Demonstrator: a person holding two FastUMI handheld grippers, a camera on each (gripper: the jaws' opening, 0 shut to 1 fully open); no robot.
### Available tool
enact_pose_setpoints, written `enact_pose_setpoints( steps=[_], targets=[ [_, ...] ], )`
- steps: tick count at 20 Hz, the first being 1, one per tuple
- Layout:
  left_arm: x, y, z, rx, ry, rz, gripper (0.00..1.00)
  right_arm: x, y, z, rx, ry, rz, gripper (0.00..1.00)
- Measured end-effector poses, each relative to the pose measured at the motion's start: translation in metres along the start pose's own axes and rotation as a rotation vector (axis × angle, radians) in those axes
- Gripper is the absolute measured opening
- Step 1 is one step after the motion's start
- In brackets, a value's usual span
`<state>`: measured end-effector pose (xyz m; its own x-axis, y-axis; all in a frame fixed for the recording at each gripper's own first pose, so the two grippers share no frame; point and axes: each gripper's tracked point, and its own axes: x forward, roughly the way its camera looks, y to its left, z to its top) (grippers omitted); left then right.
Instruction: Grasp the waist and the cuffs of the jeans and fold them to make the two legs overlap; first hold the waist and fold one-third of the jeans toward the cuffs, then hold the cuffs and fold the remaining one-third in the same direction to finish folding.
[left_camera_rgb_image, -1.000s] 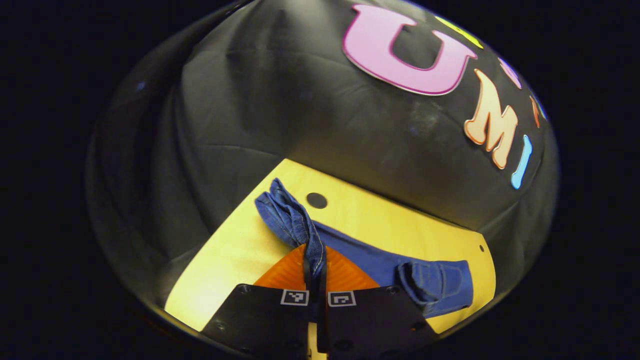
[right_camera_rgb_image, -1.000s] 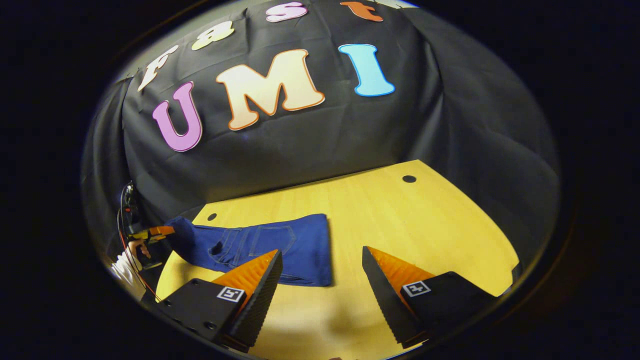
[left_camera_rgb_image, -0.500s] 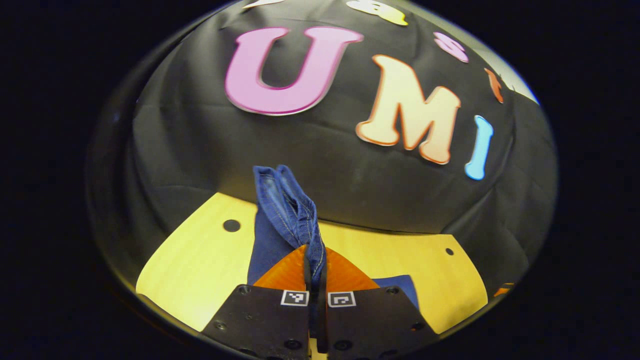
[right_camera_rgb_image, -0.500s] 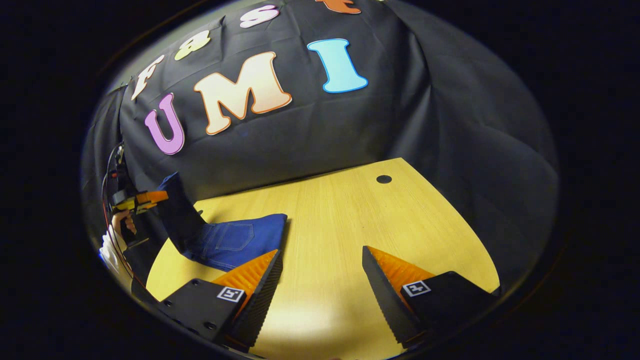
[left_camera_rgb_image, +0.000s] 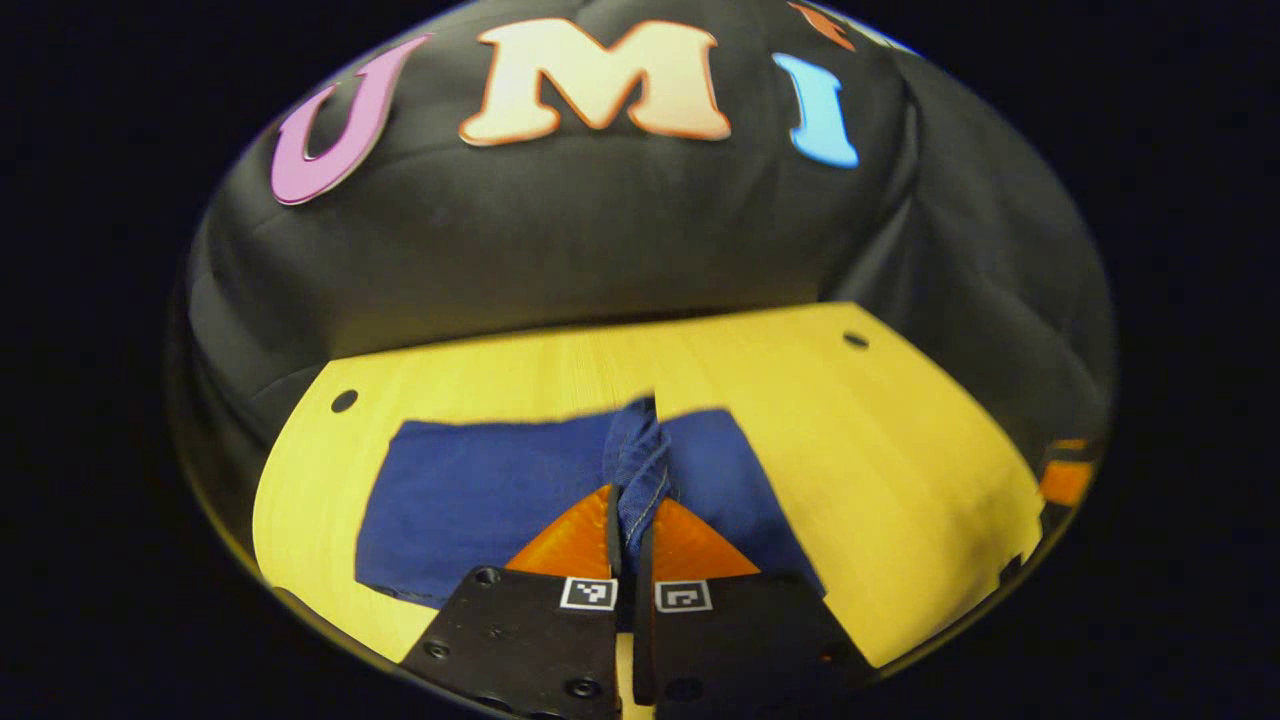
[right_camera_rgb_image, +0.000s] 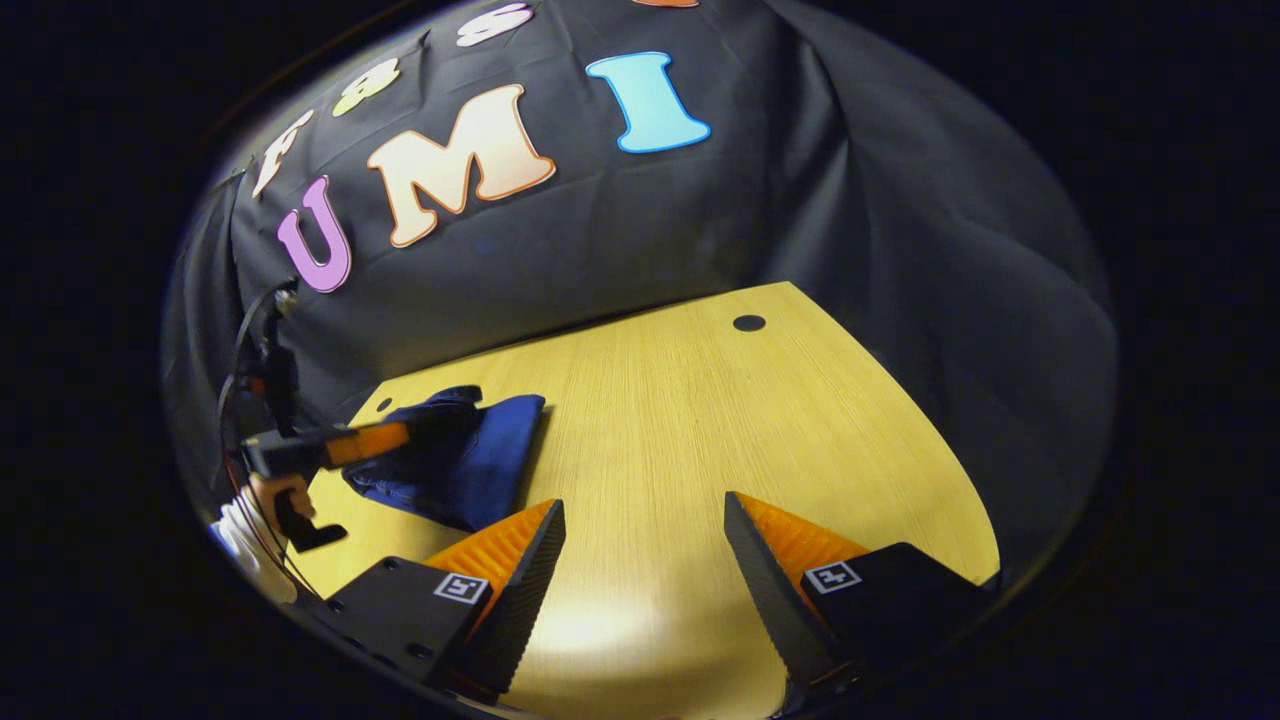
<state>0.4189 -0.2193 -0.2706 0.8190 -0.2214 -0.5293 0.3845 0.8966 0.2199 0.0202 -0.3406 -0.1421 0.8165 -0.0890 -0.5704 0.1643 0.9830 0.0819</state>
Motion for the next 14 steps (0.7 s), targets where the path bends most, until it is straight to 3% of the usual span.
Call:
enact_pose_setpoints(
  steps=[2,4,7,8,10,12,14],
  targets=[
    [0.011,-0.006,-0.020,0.076,0.027,0.049,0.00,0.000,0.004,-0.005,-0.006,0.008,0.004,1.00],
    [0.011,-0.021,-0.038,0.102,0.079,0.045,0.12,-0.001,0.008,-0.012,-0.011,0.021,0.005,0.98],
    [-0.016,-0.035,-0.016,0.169,0.032,0.036,0.57,0.000,0.025,-0.014,-0.007,0.031,0.016,0.98],
    [-0.033,-0.037,0.000,0.187,-0.008,0.023,0.59,0.000,0.036,-0.011,0.001,0.026,0.026,0.94],
    [-0.068,-0.028,0.029,0.205,-0.109,0.039,1.00,-0.002,0.058,-0.003,0.002,0.000,0.040,0.98],
    [-0.105,0.004,0.055,0.197,-0.204,0.069,0.95,-0.004,0.083,0.004,-0.007,-0.036,0.045,0.94],
    [-0.134,0.041,0.064,0.181,-0.249,0.103,0.95,-0.009,0.115,0.015,0.016,-0.089,0.070,0.98]
  ],
)
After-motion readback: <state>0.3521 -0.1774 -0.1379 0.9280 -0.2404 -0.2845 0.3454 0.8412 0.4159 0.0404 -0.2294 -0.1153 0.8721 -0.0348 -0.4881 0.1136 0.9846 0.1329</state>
